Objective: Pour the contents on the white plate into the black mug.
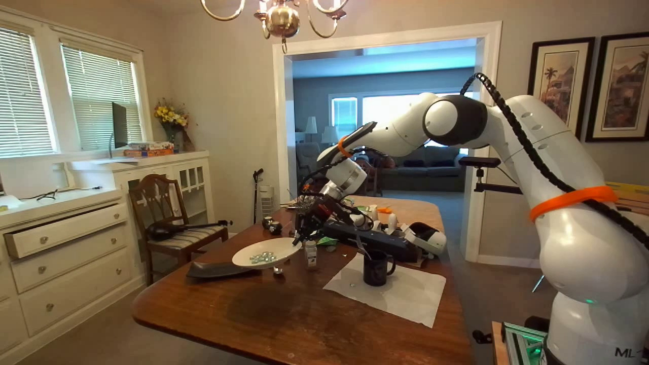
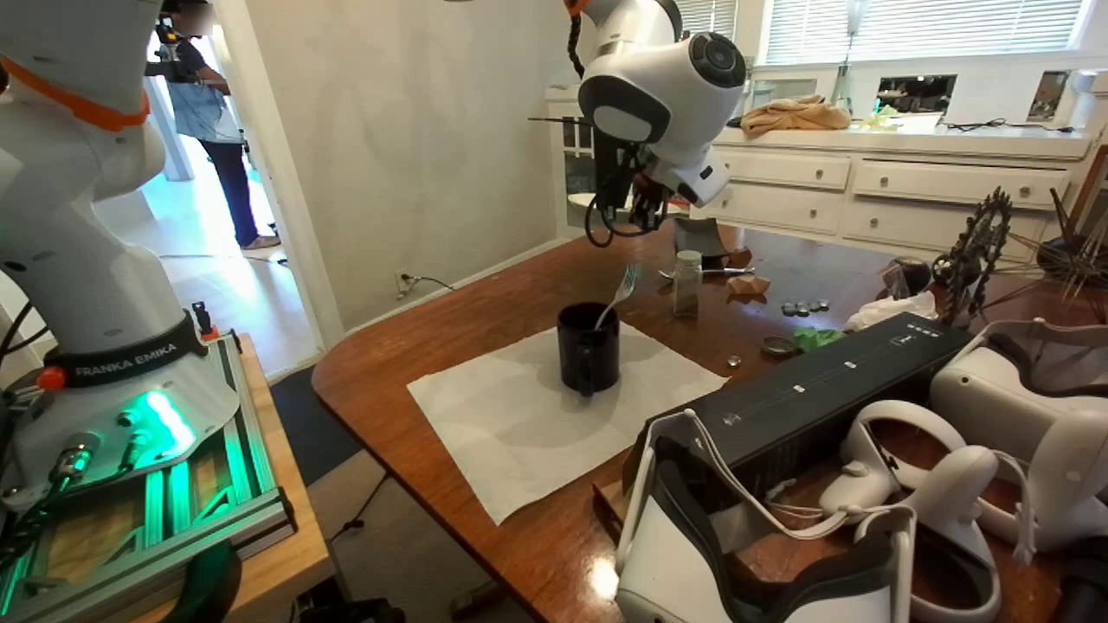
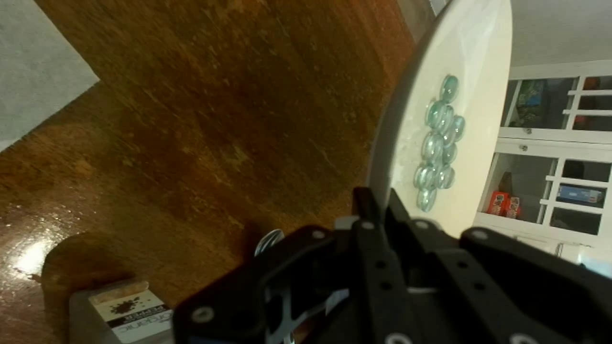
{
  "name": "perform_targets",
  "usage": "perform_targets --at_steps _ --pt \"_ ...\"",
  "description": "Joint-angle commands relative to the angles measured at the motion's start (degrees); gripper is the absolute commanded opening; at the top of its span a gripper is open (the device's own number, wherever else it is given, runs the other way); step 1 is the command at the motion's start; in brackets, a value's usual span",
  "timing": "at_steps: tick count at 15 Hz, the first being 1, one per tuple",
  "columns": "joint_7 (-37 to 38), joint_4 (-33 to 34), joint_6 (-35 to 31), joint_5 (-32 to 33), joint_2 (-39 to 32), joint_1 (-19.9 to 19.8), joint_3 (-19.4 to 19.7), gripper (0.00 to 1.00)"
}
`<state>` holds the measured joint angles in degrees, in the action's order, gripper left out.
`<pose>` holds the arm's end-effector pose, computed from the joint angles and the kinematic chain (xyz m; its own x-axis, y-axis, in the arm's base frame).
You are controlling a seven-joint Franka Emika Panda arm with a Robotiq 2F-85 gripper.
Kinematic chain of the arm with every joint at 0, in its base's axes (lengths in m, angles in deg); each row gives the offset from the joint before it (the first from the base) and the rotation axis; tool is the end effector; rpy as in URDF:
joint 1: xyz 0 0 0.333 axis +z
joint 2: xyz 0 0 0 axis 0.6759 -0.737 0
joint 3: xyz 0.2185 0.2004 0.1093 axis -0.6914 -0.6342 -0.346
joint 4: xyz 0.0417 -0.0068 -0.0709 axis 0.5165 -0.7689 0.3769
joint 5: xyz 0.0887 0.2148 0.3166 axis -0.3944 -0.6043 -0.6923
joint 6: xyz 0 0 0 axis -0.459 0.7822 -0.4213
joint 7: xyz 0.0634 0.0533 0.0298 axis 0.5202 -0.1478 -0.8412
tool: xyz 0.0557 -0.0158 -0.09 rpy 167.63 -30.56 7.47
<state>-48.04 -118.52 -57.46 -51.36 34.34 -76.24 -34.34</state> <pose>0.6414 -0.2524 0.2787 0.8336 -0.5449 -0.0904 -0.4371 -0.5508 -0.7110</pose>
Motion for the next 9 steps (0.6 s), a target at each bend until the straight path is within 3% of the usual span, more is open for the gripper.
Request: perform_targets --at_steps 1,6,9 --pt "-1.09 0.49 1.57 -2.58 0.24 3.64 4.69 0.02" --pt "-2.4 -2.36 -0.63 -3.82 1.95 5.95 9.59 0.02" --pt "-4.94 -5.23 -1.64 -7.18 3.67 4.84 11.63 0.02"
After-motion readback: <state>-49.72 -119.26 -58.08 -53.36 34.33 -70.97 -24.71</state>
